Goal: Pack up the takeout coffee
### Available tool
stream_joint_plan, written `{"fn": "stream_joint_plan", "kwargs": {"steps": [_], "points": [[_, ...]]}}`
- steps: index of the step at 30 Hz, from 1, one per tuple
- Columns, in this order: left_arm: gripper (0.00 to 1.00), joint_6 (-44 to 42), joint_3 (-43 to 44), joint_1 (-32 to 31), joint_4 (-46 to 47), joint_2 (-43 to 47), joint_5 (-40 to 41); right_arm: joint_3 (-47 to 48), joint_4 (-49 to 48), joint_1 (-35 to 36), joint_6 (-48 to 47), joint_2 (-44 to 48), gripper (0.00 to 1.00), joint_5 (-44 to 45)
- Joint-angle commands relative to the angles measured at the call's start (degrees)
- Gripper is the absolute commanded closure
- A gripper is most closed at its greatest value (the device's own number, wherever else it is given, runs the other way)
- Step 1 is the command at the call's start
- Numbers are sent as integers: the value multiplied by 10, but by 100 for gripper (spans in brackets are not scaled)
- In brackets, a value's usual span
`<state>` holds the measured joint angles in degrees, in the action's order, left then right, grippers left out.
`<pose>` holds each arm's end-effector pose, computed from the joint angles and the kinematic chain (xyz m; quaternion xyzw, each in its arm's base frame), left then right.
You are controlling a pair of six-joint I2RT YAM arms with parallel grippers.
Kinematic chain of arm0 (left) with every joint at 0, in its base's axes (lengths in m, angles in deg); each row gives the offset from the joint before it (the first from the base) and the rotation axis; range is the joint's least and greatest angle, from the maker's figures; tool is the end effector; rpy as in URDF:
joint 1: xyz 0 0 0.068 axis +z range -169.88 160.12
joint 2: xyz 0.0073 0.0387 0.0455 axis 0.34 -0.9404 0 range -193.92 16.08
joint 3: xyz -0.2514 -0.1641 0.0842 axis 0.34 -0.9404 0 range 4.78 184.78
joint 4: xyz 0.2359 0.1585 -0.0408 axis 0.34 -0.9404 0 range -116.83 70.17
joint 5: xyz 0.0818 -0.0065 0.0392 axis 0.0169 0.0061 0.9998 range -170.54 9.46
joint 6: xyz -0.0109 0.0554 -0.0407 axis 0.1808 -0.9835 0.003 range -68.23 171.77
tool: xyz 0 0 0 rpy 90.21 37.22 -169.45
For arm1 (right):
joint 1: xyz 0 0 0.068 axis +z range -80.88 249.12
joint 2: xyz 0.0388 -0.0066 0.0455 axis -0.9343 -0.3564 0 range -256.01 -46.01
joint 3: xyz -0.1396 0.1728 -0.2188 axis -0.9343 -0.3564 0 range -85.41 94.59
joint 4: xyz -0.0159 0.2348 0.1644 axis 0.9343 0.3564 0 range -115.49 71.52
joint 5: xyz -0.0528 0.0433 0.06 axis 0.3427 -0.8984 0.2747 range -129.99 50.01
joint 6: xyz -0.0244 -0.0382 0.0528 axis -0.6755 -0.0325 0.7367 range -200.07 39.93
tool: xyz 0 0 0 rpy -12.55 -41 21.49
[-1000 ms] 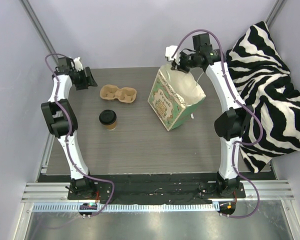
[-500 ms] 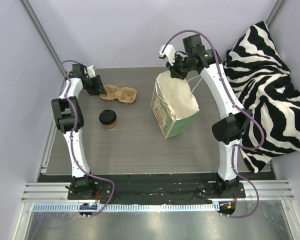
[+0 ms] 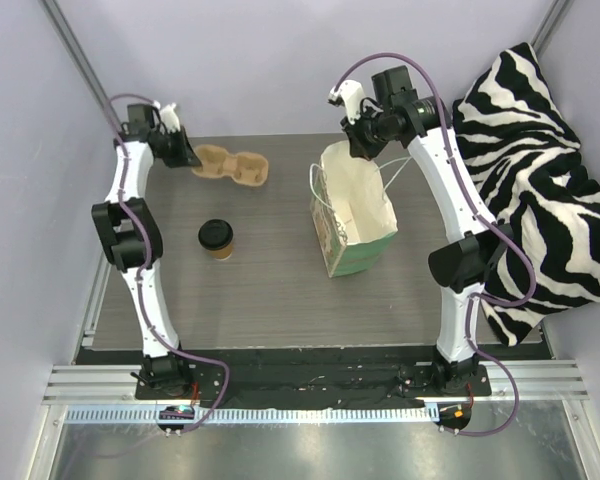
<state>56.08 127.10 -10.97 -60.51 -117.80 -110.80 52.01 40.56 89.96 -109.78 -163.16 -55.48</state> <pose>0.5821 0.0623 0.2399 -0.0213 0.9171 -0.2342 0.3220 0.4460 0.1859 0.4426 -0.4379 0.8084 0.0956 0.3815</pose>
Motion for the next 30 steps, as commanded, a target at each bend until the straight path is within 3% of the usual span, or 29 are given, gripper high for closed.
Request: {"fn": "stream_joint_plan", "kwargs": {"steps": [1,9,12,15,16,22,26,30], "points": [[100,-77,118,4,-58,143,-78,-9,-19,3,43,55,99,27],[100,-136,127,-20,-6,345,-139,-30,-27,3,72,63,99,81],[100,-169,138,-52,-3,382,-158,-30,-27,3,84,63,99,98],[100,-234,135,-128,-35,425,-139,-26,-24,3,99,62,99,108],[100,-288,138,-173,-68,437,-116,-26,-24,3,102,63,99,112],[100,-407,130,-336,-136,449,4,-34,-21,16,113,75,99,118],[100,-502,100,-438,-122,450,161,-63,-34,43,115,97,99,141],[100,-557,61,-514,-90,447,266,-82,-47,64,120,112,99,152]]}}
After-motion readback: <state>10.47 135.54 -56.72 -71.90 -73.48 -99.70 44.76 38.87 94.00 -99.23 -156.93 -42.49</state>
